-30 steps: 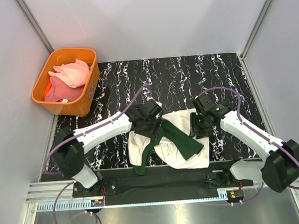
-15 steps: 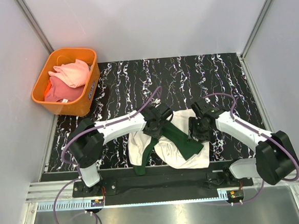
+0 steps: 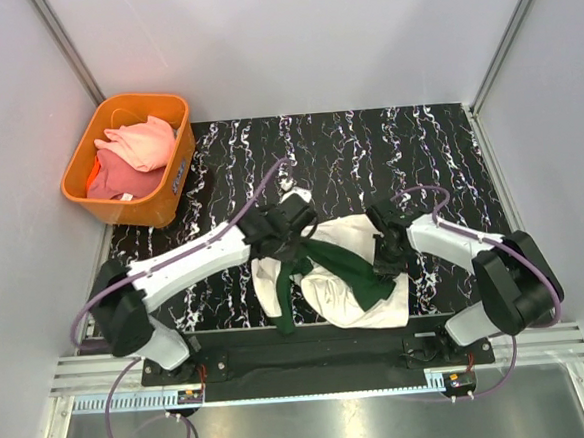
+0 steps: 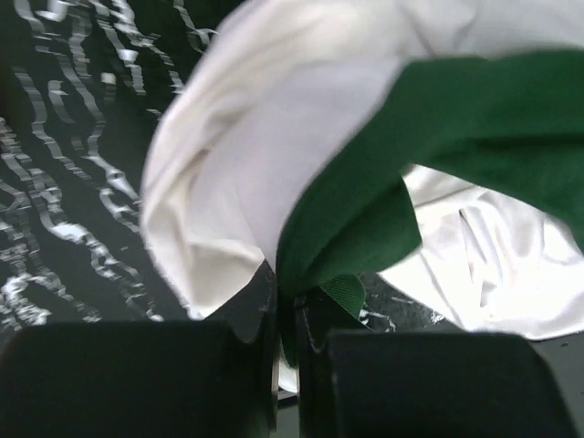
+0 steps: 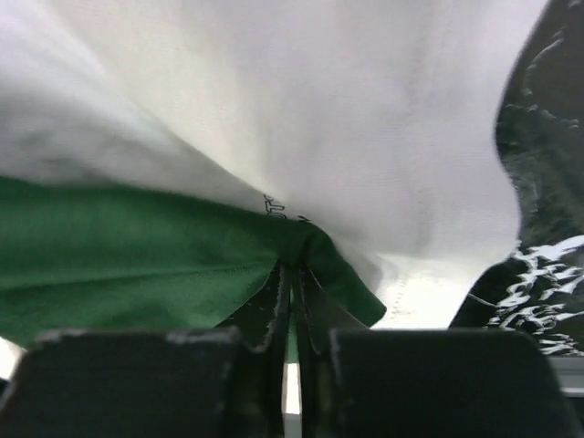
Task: Fold and stack the t-shirts
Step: Flatten the tshirt out
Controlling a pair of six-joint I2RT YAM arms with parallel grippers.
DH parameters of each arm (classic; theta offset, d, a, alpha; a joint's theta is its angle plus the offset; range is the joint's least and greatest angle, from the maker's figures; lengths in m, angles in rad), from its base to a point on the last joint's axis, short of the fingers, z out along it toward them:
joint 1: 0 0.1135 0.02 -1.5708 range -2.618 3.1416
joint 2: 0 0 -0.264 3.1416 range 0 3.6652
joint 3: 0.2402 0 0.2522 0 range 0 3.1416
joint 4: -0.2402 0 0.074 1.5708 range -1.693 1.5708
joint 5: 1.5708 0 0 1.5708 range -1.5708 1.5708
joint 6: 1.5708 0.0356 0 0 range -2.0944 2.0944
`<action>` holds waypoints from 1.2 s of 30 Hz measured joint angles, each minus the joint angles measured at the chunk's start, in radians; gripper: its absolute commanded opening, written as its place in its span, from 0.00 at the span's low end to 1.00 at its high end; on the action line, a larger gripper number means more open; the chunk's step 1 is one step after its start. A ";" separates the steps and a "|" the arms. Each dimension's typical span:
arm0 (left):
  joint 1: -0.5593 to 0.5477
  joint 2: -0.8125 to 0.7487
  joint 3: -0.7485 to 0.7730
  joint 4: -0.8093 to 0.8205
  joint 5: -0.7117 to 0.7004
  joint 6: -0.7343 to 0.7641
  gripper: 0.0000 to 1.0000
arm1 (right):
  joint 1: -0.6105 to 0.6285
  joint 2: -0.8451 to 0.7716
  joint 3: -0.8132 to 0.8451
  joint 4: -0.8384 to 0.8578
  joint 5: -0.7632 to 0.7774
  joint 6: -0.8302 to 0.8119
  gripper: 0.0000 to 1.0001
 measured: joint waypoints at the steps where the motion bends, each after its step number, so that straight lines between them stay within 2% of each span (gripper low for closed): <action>1: 0.000 -0.034 -0.001 -0.011 -0.015 0.002 0.00 | 0.000 -0.006 0.000 -0.002 0.013 0.006 0.00; 4: 0.000 -0.125 -0.003 -0.048 -0.059 0.017 0.00 | -0.001 -0.074 0.011 -0.047 0.073 0.013 0.00; 7: 0.000 -0.192 0.005 -0.082 -0.104 0.042 0.00 | -0.002 -0.199 0.091 -0.130 0.146 0.005 0.00; 12: -0.001 -0.254 0.117 -0.146 -0.201 0.111 0.00 | -0.019 -0.297 0.406 -0.260 0.303 -0.049 0.00; 18: -0.002 -0.282 0.402 -0.151 -0.253 0.231 0.00 | -0.021 -0.328 0.827 -0.364 0.438 -0.154 0.00; 22: -0.006 -0.331 0.549 -0.107 -0.190 0.312 0.01 | -0.019 -0.385 1.035 -0.382 0.451 -0.212 0.00; 26: -0.016 -0.409 0.593 -0.049 -0.051 0.359 0.07 | -0.011 -0.452 1.173 -0.374 0.408 -0.266 0.00; 30: -0.018 -0.448 0.589 -0.027 0.053 0.372 0.14 | -0.011 -0.505 1.201 -0.381 0.362 -0.277 0.00; 36: -0.008 -0.475 0.490 -0.043 0.095 0.373 0.26 | -0.016 -0.516 1.201 -0.423 0.390 -0.277 0.00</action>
